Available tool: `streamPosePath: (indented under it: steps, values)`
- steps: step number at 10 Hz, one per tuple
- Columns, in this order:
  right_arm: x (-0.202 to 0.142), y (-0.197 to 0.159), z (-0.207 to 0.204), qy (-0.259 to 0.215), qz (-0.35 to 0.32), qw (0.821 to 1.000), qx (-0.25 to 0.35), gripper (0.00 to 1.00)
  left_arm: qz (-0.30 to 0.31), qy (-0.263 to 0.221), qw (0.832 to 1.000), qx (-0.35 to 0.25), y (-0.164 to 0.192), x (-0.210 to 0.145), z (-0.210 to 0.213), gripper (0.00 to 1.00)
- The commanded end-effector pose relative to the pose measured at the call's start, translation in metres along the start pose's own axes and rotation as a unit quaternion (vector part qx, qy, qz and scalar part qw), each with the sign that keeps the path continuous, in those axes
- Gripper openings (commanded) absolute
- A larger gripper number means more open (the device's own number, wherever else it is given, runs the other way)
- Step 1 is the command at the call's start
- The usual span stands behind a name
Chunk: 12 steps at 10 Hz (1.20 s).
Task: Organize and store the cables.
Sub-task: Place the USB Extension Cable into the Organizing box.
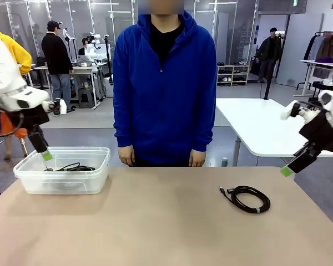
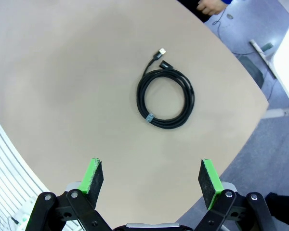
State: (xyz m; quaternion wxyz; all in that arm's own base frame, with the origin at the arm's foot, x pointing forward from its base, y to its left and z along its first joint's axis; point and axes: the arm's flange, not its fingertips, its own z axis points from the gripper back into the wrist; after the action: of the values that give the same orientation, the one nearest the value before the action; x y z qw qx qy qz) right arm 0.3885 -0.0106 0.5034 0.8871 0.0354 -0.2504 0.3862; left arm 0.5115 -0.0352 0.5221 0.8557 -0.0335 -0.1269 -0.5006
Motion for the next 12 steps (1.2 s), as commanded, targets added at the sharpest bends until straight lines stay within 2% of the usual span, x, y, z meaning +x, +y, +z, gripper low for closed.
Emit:
streamPosePath:
  steps: [1,3,5,6,7,12]
  values:
    - [0.02,-0.016,-0.025,0.03,0.07,0.997,0.033,1.0,0.026,-0.054,0.998,0.011,-0.051,-0.034,0.019,1.0]
    - [0.022,-0.026,-0.049,0.035,0.126,0.99,0.047,1.0,0.061,-0.093,0.994,0.022,-0.087,-0.056,0.033,1.0]
    - [0.02,-0.035,-0.065,0.041,0.13,0.989,0.048,1.0,0.061,-0.109,0.992,0.036,-0.1,-0.069,0.028,1.0]
    - [0.021,-0.033,-0.06,0.036,0.125,0.991,0.039,1.0,0.061,-0.115,0.991,0.037,-0.103,-0.073,0.03,1.0]
    - [0.021,-0.022,-0.064,0.054,0.122,0.99,0.045,1.0,0.051,-0.112,0.992,0.038,-0.108,-0.076,0.038,1.0]
    - [0.022,-0.023,-0.066,0.058,0.128,0.989,0.041,1.0,0.055,-0.102,0.993,0.026,-0.1,-0.073,0.035,1.0]
